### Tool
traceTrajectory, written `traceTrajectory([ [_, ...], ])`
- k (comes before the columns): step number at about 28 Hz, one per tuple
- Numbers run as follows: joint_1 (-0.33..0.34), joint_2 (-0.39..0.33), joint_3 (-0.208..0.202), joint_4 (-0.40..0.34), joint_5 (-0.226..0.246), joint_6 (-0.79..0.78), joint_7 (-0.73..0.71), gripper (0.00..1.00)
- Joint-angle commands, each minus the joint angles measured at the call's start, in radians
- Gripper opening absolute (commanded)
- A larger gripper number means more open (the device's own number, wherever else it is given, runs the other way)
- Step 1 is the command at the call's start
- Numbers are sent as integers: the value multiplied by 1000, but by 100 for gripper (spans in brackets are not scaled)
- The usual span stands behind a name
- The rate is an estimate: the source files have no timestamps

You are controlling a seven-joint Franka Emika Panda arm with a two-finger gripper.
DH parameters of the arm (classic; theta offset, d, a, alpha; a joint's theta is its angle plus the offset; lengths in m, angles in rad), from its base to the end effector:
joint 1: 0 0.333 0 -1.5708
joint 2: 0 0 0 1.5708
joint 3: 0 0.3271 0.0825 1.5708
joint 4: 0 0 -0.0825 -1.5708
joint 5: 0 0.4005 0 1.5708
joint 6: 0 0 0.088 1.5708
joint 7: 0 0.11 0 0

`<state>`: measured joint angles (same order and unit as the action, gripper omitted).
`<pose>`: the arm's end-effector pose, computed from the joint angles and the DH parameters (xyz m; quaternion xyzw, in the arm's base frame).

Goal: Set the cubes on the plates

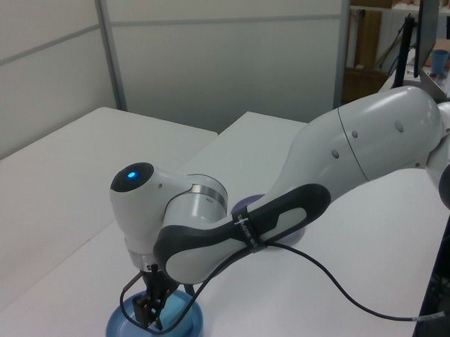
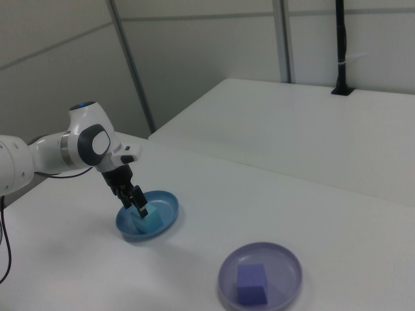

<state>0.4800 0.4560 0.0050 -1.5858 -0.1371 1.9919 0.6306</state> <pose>0.6193 0.3159 0.3684 0.9969 -0.0433 0.0110 0.0647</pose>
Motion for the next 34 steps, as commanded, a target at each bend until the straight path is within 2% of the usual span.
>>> traceTrajectory([
  [1,-1,-66,-2,-6,-19,-71,11,100],
  [5,-9,-123,-10,-10,-13,-136,-17,100],
  [10,-76,-215,-10,-28,28,-246,-146,100],
  [12,-116,-255,-13,-45,62,-289,-208,100],
  [17,-225,-335,-17,-71,70,-347,-336,100],
  [19,-254,-353,-34,-71,70,-366,-370,100],
  [20,-261,-361,-46,-71,70,-372,-386,100],
  [21,-265,-378,-84,-71,70,-384,-416,100],
  [26,-264,-404,-190,-71,80,-395,-485,100],
  [27,-265,-407,-224,-69,80,-404,-499,100],
  [32,-265,-407,-295,-66,79,-401,-531,100],
  [34,-265,-405,-309,-65,79,-397,-534,100],
])
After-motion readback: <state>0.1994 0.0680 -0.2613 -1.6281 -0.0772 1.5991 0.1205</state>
